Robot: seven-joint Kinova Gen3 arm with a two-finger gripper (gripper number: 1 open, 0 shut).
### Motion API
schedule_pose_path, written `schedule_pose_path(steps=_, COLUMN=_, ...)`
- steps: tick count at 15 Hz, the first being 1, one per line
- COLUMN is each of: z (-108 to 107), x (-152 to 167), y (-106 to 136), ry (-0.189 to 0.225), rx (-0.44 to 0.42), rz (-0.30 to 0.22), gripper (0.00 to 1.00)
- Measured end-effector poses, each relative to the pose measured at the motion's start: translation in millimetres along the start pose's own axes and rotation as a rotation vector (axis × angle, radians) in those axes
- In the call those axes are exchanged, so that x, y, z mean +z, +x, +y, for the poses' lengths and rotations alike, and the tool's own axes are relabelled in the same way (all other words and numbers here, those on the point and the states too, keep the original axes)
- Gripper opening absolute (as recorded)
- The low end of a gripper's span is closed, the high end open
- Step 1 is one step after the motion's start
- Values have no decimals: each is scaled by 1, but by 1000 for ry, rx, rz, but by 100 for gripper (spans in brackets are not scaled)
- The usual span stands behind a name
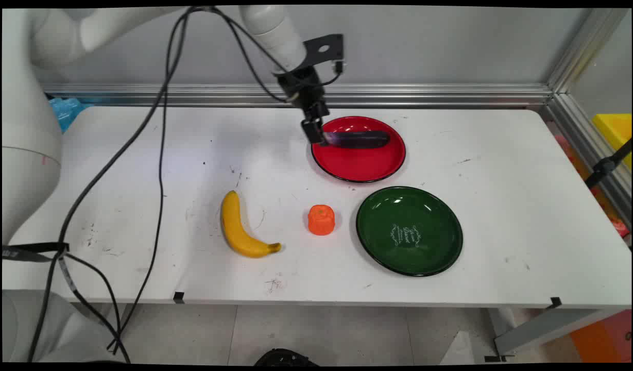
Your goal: Pick up the eggplant from the red plate
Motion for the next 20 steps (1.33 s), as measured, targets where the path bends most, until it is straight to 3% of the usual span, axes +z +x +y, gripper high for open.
schedule_pose_path(steps=9, z=-47, x=54, y=28, ry=37, rx=21, rz=61, gripper=100)
schedule_pose_path(steps=20, z=-64, x=109, y=28, ry=5, rx=-14, rz=81, gripper=100)
